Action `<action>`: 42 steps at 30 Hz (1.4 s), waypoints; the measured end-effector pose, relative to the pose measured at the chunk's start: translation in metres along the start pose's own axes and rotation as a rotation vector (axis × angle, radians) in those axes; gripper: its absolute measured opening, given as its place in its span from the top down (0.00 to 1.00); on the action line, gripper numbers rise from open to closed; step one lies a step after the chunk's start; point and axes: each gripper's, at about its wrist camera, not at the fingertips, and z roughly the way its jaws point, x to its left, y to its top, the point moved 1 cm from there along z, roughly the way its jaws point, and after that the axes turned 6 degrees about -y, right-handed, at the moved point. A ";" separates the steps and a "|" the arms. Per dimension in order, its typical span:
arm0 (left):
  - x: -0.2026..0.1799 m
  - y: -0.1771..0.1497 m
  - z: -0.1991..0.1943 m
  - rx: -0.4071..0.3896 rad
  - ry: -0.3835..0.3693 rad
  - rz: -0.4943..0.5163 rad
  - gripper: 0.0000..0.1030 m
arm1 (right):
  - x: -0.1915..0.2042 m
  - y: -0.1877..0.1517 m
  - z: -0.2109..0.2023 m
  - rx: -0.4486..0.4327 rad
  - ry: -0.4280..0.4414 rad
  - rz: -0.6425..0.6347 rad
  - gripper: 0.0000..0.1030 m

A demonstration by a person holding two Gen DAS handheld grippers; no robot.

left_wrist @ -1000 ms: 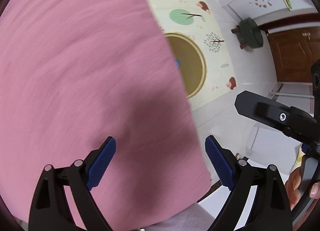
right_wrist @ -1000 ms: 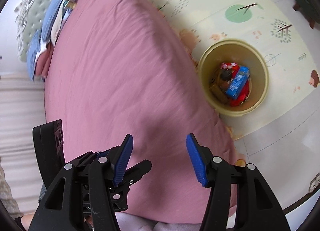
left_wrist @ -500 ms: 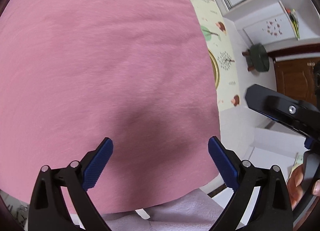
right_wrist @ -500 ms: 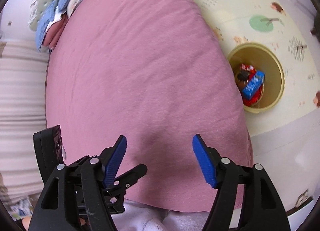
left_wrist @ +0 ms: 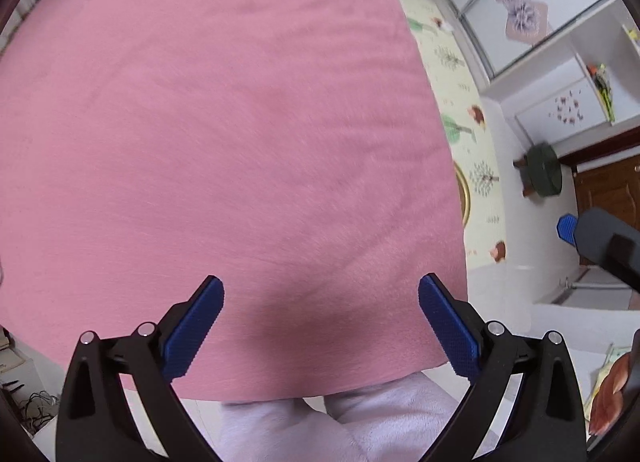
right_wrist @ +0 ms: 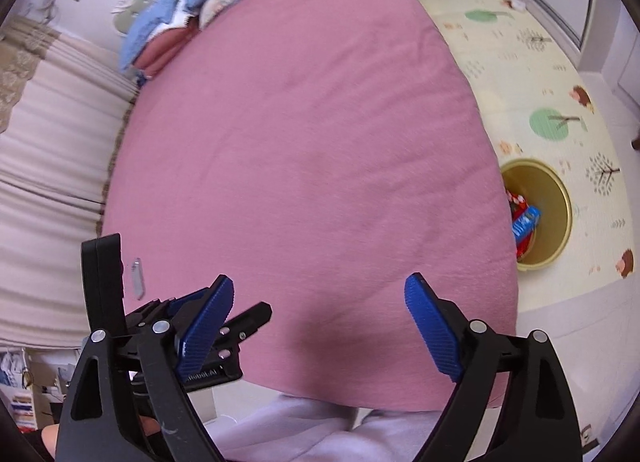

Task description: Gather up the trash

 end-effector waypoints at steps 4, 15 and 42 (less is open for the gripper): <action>0.006 0.001 -0.054 -0.101 0.046 -0.001 0.04 | 0.032 -0.001 -0.031 -0.059 0.030 -0.034 0.15; 0.005 -0.004 -0.175 -0.380 0.105 0.003 0.04 | 0.088 -0.003 -0.084 -0.189 0.020 -0.140 0.14; 0.015 -0.010 -0.230 -0.512 0.102 -0.102 0.04 | 0.098 -0.006 -0.112 -0.376 0.077 -0.164 0.08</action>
